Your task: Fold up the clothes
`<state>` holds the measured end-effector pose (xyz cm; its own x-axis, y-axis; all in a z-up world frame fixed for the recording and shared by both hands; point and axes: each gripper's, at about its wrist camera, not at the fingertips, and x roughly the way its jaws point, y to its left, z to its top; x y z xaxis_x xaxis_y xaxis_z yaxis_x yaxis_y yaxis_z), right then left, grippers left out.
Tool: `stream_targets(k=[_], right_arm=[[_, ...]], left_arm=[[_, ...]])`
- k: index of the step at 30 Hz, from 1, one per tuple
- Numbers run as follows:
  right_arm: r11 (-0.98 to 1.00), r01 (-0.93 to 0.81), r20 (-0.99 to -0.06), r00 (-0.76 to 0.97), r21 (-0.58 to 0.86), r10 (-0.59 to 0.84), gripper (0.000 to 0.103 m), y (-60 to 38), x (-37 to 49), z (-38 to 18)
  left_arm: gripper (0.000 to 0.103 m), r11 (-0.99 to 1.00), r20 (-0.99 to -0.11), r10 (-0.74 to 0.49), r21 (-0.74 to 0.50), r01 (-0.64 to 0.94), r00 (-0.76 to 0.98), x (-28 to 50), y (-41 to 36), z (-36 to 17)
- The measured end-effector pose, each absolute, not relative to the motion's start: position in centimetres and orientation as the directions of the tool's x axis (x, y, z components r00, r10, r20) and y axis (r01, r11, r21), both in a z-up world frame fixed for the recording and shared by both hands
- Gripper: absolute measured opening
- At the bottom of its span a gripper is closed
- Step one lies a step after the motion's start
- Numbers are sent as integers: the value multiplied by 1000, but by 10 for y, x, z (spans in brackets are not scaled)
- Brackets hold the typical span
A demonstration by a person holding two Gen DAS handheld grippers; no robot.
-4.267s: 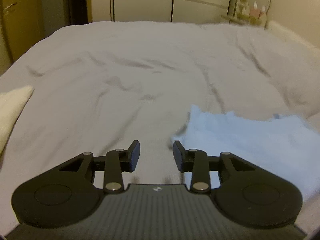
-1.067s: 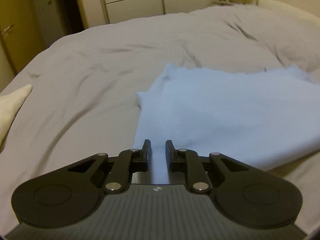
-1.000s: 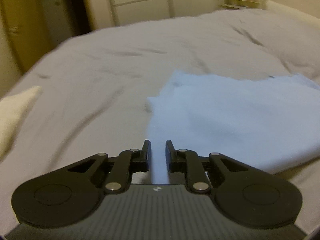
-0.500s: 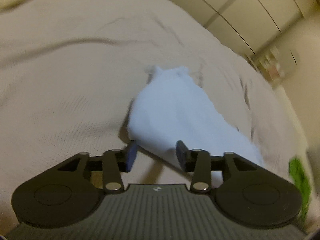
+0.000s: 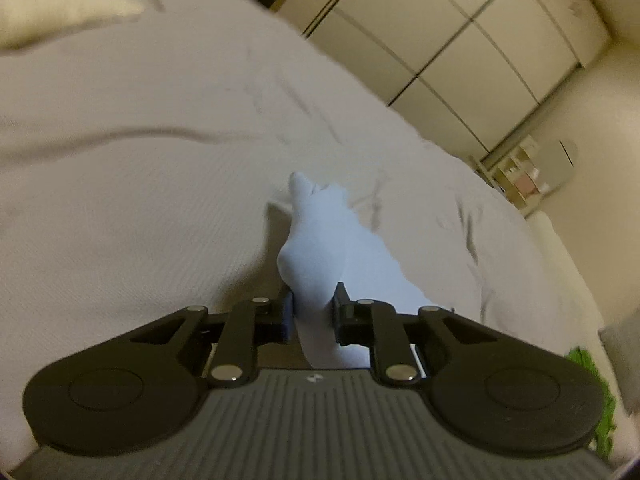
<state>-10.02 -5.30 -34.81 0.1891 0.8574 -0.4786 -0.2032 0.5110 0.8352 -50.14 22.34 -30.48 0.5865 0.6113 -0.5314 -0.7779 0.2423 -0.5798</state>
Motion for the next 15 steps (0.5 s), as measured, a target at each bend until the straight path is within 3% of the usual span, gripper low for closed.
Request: stream_targets(k=[6, 11, 13, 15], right_arm=[[468, -205, -451, 128, 859, 883, 16, -105, -121, -337], [501, -157, -489, 108, 851, 865, 19, -138, -131, -365], [518, -103, -507, 115, 849, 854, 27, -144, -129, -378], [549, -128, -529, 161, 826, 833, 30, -155, -131, -372]], left_arm=[[15, 280, -515, 614, -566, -775, 598, -557, 151, -289], [20, 247, -637, 534, -511, -824, 555, -568, 146, -320], [23, 211, -646, 517, -540, -815, 561, -578, 151, -324], [26, 202, -666, 553, -475, -856, 501, -585, 150, -313]])
